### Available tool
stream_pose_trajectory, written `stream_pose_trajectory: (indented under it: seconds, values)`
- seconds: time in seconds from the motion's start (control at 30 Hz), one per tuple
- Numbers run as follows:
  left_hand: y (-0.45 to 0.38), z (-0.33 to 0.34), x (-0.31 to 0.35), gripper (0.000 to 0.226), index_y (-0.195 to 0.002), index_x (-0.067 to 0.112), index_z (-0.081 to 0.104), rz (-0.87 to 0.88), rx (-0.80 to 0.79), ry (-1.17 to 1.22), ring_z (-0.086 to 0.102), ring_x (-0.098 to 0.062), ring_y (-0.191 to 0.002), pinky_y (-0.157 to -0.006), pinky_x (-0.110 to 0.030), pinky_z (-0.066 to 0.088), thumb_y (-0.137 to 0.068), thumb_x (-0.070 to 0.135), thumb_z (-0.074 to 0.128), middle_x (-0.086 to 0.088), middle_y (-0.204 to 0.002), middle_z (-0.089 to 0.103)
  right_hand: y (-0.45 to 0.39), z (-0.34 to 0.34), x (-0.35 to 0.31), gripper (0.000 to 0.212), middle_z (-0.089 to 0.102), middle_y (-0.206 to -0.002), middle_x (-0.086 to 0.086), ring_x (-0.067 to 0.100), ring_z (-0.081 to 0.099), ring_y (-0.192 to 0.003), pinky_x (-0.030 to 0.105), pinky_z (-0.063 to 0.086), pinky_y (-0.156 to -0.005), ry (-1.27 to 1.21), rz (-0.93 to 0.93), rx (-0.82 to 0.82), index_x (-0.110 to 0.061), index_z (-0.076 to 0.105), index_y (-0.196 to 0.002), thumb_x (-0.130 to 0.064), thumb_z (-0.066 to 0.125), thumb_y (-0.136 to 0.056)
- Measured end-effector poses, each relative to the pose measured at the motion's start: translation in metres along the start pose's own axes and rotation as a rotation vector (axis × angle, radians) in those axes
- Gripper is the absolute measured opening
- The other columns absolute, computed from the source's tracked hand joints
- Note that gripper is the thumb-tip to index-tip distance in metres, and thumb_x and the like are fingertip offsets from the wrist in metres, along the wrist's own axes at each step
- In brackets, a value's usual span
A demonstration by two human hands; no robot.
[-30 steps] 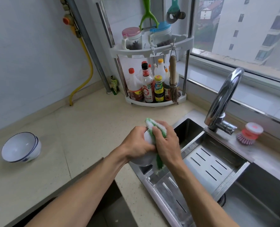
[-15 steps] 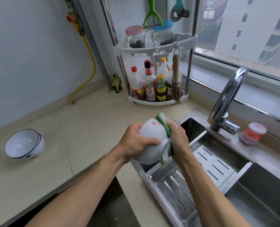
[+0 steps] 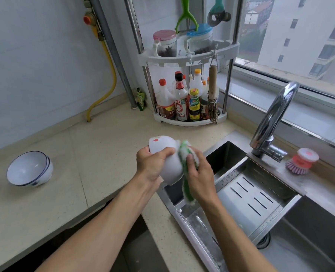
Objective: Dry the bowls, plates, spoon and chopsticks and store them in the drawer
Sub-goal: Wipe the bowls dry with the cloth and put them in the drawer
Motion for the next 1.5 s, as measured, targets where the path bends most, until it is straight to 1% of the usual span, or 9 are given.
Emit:
stream_pose_trajectory:
  seconds: [0.23,0.47,0.67,0.77,0.87,1.03,1.2,1.4,1.5]
  values:
    - [-0.007,0.014,0.014,0.031,-0.096,0.006,0.067,0.081,-0.219,-0.282,0.066,-0.028,-0.091,-0.074,-0.039,0.059,-0.071,-0.002,0.083,-0.012,-0.1,0.071,0.0,-0.001,0.014,0.028,0.058,-0.081,0.011,0.023,0.056,-0.073,0.036,0.048,-0.067,-0.361,0.248,0.127,-0.02,0.064,-0.08,-0.027,0.049,-0.104]
    - [-0.002,0.021,0.002,0.044,-0.098,0.016,0.066,0.021,-0.17,-0.164,0.067,-0.033,-0.1,-0.087,-0.056,0.058,-0.063,0.015,0.093,-0.009,-0.107,0.071,0.011,-0.008,-0.002,0.027,0.063,-0.108,0.006,0.018,0.062,-0.095,0.031,0.053,-0.078,-0.211,0.045,0.178,-0.013,0.062,-0.123,-0.025,0.047,-0.105]
    - [0.012,0.03,-0.002,0.052,-0.098,0.008,0.073,0.036,-0.42,-0.176,0.07,-0.034,-0.098,-0.083,-0.055,0.059,-0.049,0.017,0.09,-0.016,-0.103,0.074,-0.038,-0.036,-0.01,0.021,0.068,-0.102,0.011,0.024,0.066,-0.089,0.049,0.055,-0.085,-0.279,0.247,0.273,-0.022,0.067,-0.104,-0.029,0.048,-0.103]
    - [0.012,0.025,-0.003,0.043,-0.099,0.008,0.073,0.026,-0.387,-0.088,0.07,-0.038,-0.099,-0.085,-0.056,0.058,-0.058,0.012,0.085,-0.017,-0.103,0.074,-0.029,-0.029,-0.028,0.02,0.067,-0.091,-0.002,0.014,0.063,-0.084,0.04,0.053,-0.079,-0.145,0.008,0.268,-0.02,0.065,-0.106,-0.027,0.046,-0.104]
    - [0.012,0.014,-0.005,0.043,-0.102,0.006,0.073,0.0,-0.42,-0.077,0.07,-0.037,-0.098,-0.087,-0.052,0.058,-0.061,0.008,0.085,-0.017,-0.104,0.075,-0.013,-0.015,-0.038,0.024,0.065,-0.09,-0.009,0.009,0.063,-0.083,0.028,0.052,-0.072,-0.107,-0.182,0.17,-0.019,0.062,-0.108,-0.032,0.042,-0.103]
    - [0.013,-0.027,-0.002,0.056,-0.094,0.007,0.074,0.067,-0.358,-0.166,0.071,-0.03,-0.095,-0.084,-0.047,0.059,-0.044,0.026,0.09,-0.015,-0.1,0.075,-0.023,0.016,-0.038,0.028,0.063,-0.083,0.001,0.01,0.063,-0.073,0.028,0.051,-0.066,-0.183,0.083,-0.106,-0.021,0.063,-0.091,-0.024,0.04,-0.107]
    - [0.014,-0.098,0.001,0.037,-0.1,0.004,0.074,0.103,-0.241,-0.305,0.071,-0.031,-0.099,-0.087,-0.044,0.059,-0.066,0.011,0.089,-0.011,-0.1,0.076,0.023,0.095,-0.057,0.026,0.067,-0.115,0.003,0.016,0.067,-0.103,0.034,0.057,-0.086,-0.095,-0.23,-0.465,-0.017,0.062,-0.121,-0.025,0.041,-0.106]
    - [0.038,-0.199,-0.006,0.057,-0.091,0.009,0.072,0.12,-0.16,-0.43,0.07,-0.022,-0.086,-0.077,-0.039,0.057,-0.043,0.034,0.086,-0.008,-0.092,0.074,0.056,0.179,-0.052,0.03,0.07,-0.088,-0.005,0.015,0.064,-0.086,0.015,0.048,-0.066,-0.024,-0.001,-0.554,-0.023,0.07,-0.092,-0.014,0.043,-0.102]
    - [0.049,-0.258,-0.009,0.041,-0.088,0.008,0.072,0.101,-0.115,-0.378,0.067,-0.015,-0.078,-0.071,-0.029,0.054,-0.054,0.019,0.091,-0.001,-0.084,0.072,0.1,0.229,-0.063,0.023,0.071,-0.103,-0.006,0.01,0.065,-0.099,0.021,0.049,-0.082,0.043,-0.14,-0.644,-0.026,0.07,-0.099,-0.022,0.048,-0.1]
Point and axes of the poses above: each hand's wrist, its own y-axis away from the middle knuckle, its own z-axis out of the palm, x = y × z, the point moved 6 cm from there along -y, towards the middle knuckle
